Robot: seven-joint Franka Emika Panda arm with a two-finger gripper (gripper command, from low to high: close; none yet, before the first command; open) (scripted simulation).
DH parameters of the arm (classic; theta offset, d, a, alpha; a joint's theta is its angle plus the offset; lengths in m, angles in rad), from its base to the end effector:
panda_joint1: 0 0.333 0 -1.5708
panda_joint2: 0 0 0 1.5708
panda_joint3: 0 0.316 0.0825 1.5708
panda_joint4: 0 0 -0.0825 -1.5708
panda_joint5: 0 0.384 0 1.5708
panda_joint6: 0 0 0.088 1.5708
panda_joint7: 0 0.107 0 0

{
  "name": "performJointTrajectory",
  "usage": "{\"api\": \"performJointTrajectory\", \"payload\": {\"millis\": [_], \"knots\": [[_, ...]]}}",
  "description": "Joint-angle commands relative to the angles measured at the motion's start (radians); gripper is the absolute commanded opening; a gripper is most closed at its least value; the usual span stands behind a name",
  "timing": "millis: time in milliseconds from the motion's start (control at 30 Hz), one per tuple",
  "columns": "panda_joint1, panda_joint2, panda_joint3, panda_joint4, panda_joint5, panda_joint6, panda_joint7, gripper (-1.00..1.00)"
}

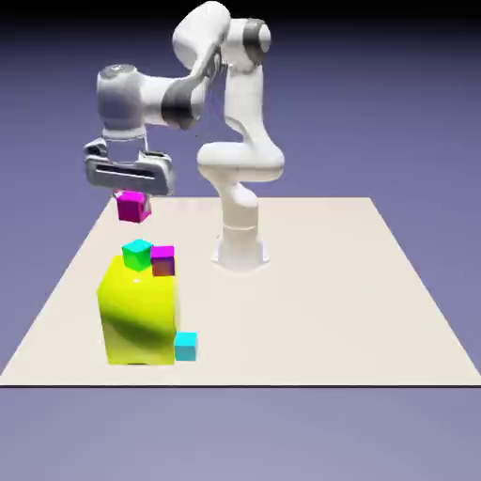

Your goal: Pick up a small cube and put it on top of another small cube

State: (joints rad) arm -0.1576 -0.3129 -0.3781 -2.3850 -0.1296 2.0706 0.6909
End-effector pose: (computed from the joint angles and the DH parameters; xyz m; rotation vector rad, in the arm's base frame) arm 0.3800 -0.2375 0.4294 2.6396 -1.7018 -0.0293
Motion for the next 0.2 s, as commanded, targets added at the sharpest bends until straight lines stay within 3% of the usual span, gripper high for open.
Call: {"api": "performJointTrajectory", "payload": {"millis": [0,67,100,167], "knots": [[0.000,0.017,-0.005,-0.027,-0.002,0.044,-0.001,-1.00],[-0.001,0.040,-0.012,-0.066,0.001,0.106,-0.005,-1.00],[-0.001,0.040,-0.012,-0.066,0.001,0.106,-0.005,1.00],[0.000,0.024,-0.007,-0.039,-0.001,0.062,-0.002,1.00]]}}
